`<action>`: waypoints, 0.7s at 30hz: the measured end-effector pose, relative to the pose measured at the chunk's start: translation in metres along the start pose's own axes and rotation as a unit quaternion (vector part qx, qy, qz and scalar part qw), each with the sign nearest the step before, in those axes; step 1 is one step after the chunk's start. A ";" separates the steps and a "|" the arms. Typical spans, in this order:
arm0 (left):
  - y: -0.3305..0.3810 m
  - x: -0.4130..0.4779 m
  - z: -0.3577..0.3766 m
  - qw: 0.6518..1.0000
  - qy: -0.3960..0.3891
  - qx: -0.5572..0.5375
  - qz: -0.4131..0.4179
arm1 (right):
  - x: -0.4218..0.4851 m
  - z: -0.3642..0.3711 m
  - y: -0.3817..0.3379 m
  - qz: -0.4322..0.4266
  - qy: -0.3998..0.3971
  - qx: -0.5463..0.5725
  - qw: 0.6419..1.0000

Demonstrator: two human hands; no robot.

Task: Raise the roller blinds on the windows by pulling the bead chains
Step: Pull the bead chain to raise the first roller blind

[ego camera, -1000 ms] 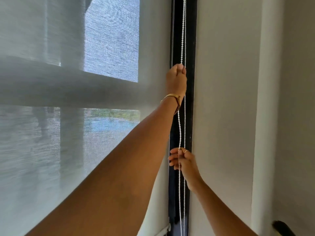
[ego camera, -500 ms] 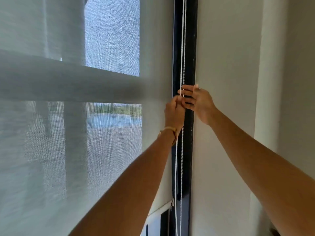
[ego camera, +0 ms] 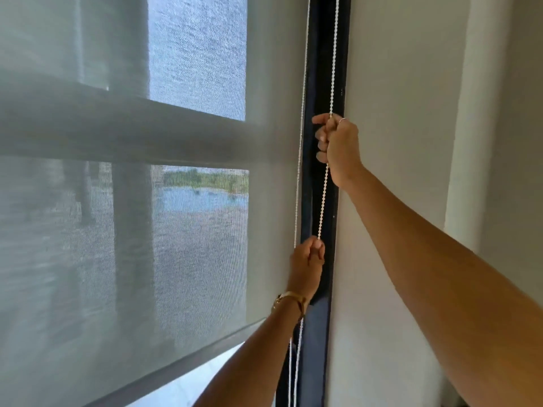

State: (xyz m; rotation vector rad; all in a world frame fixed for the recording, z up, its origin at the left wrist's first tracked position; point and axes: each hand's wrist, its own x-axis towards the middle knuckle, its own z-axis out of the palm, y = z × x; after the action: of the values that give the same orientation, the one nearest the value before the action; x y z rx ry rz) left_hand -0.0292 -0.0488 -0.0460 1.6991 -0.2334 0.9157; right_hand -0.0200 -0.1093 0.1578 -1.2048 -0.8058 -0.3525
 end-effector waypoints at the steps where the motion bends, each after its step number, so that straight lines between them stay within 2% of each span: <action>1: -0.004 -0.002 -0.004 0.999 -0.025 0.001 -0.022 | -0.007 0.000 0.007 -0.003 0.005 0.001 1.000; 4: -0.012 -0.002 -0.024 0.988 -0.116 -0.023 -0.097 | -0.026 -0.002 0.027 0.001 0.015 -0.019 1.000; 7: -0.005 0.007 -0.046 0.981 -0.120 -0.029 -0.147 | -0.045 -0.011 0.048 0.047 0.017 0.017 0.999; 11: 0.024 0.049 -0.057 0.990 -0.089 -0.018 -0.110 | -0.069 -0.022 0.079 0.073 0.022 -0.005 0.997; 16: 0.085 0.108 -0.048 0.993 -0.062 -0.084 -0.051 | -0.105 -0.019 0.126 0.083 0.017 -0.029 0.996; 21: 0.154 0.146 -0.027 0.978 -0.090 -0.177 -0.068 | -0.134 -0.020 0.167 0.124 0.023 -0.031 0.992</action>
State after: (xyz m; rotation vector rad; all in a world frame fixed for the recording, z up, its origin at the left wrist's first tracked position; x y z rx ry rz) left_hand -0.0317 -0.0350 0.1676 1.4458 -0.3730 0.5802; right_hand 0.0030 -0.0919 -0.0555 -1.3333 -0.6006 -0.2008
